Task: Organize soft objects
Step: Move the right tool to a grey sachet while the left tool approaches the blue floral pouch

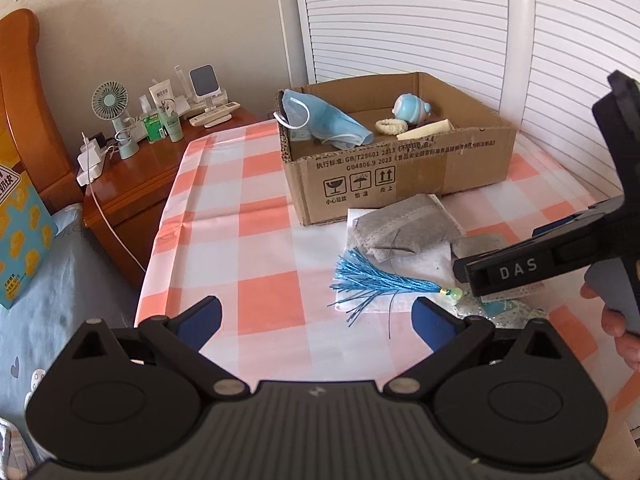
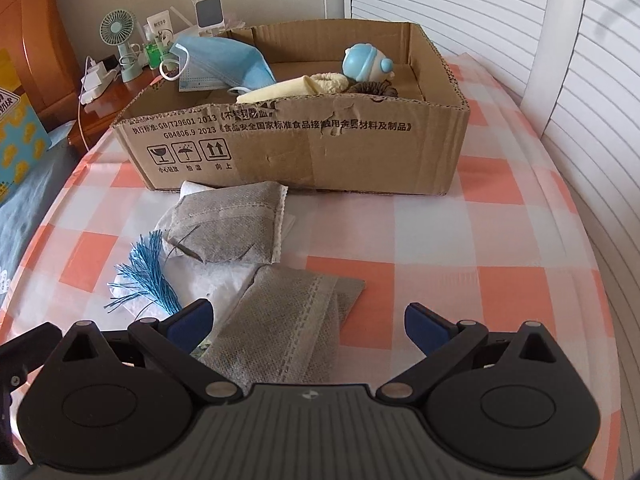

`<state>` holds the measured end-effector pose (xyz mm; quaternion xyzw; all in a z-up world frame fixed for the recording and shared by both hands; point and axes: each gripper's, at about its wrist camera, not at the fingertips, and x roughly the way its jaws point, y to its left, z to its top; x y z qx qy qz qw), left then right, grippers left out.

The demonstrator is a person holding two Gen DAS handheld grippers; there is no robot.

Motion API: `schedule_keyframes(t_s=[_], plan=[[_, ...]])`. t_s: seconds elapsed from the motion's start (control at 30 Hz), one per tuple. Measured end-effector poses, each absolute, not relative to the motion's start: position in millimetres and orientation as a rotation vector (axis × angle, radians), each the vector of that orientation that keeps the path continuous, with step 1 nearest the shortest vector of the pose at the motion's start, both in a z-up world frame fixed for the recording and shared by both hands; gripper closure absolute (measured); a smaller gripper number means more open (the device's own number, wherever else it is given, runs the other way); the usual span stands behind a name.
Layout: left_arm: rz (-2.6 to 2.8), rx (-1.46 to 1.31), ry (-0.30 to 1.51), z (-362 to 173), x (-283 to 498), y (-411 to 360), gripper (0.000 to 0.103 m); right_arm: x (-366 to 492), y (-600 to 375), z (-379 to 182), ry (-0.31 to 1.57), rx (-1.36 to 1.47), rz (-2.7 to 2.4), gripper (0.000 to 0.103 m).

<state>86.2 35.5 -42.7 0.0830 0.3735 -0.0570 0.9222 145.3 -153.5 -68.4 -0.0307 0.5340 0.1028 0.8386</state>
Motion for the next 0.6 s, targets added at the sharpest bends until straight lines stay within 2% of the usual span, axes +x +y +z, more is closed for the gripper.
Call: schedule_keyframes(t_s=[0.6], plan=[[-0.263, 0.172, 0.796, -47.4, 86.9, 11.1, 0.002, 147.3, -208.5, -77.0, 1.094, -0.164, 0.100, 0.000]])
